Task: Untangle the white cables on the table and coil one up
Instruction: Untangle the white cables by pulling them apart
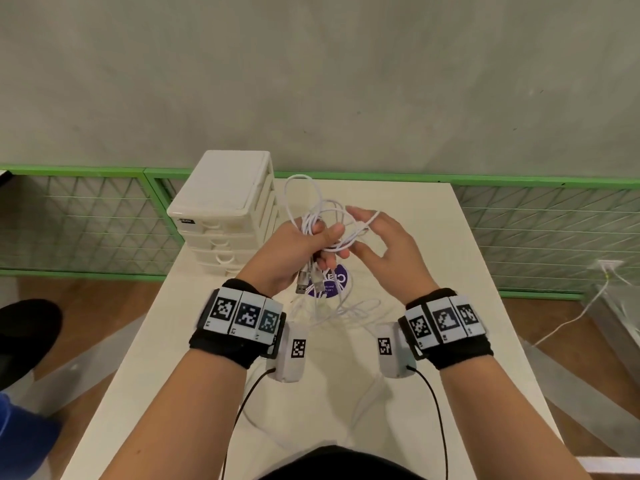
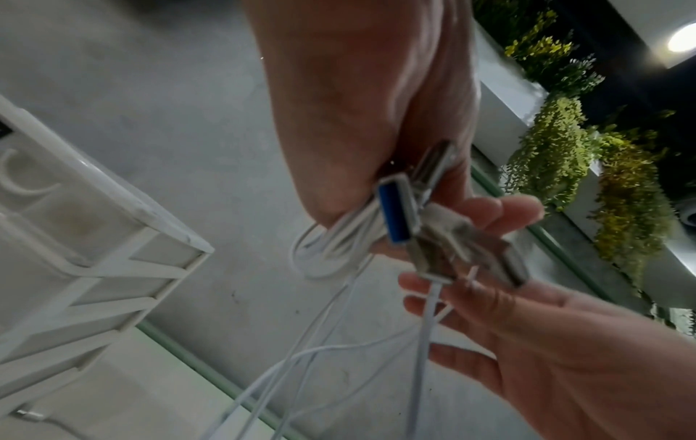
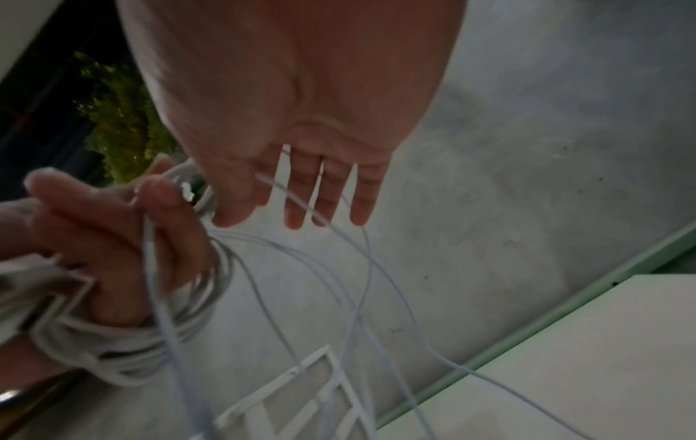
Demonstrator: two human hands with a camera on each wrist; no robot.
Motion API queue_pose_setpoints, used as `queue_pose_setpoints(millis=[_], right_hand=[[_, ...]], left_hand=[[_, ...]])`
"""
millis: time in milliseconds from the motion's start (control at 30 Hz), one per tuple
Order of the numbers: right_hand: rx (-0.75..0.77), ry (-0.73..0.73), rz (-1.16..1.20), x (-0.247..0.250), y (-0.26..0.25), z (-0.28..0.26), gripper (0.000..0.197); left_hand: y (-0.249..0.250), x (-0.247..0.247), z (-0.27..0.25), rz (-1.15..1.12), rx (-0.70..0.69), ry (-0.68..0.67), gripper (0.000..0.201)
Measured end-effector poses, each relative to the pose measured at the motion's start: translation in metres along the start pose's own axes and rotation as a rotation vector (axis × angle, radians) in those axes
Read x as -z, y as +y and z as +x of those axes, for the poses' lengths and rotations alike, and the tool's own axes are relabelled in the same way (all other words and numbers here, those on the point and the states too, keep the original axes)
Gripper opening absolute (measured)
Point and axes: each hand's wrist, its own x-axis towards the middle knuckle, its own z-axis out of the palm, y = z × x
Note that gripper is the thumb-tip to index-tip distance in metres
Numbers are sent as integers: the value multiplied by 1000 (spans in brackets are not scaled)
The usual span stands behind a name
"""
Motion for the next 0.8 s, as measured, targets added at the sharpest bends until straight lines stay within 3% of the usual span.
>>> queue_pose_setpoints(millis=[167,333,567,700,800], right_hand=[[-56,71,143,3,-15,8,31],[-82,301,90,32,-5,27,27],[-358,549,-14,80,40,22,28],[-530,613,-86,82,73,0,26],[-670,748,-41,90,94,-21,27]], left_hand=[[0,1,-1,18,15,-24,19],[-9,5,-9,109,36,-187,25],[-28,40,-15,95,142,-5,16],[-35,51,-9,240,217,-8,16],[-38,65,-10,320,267,60,16]])
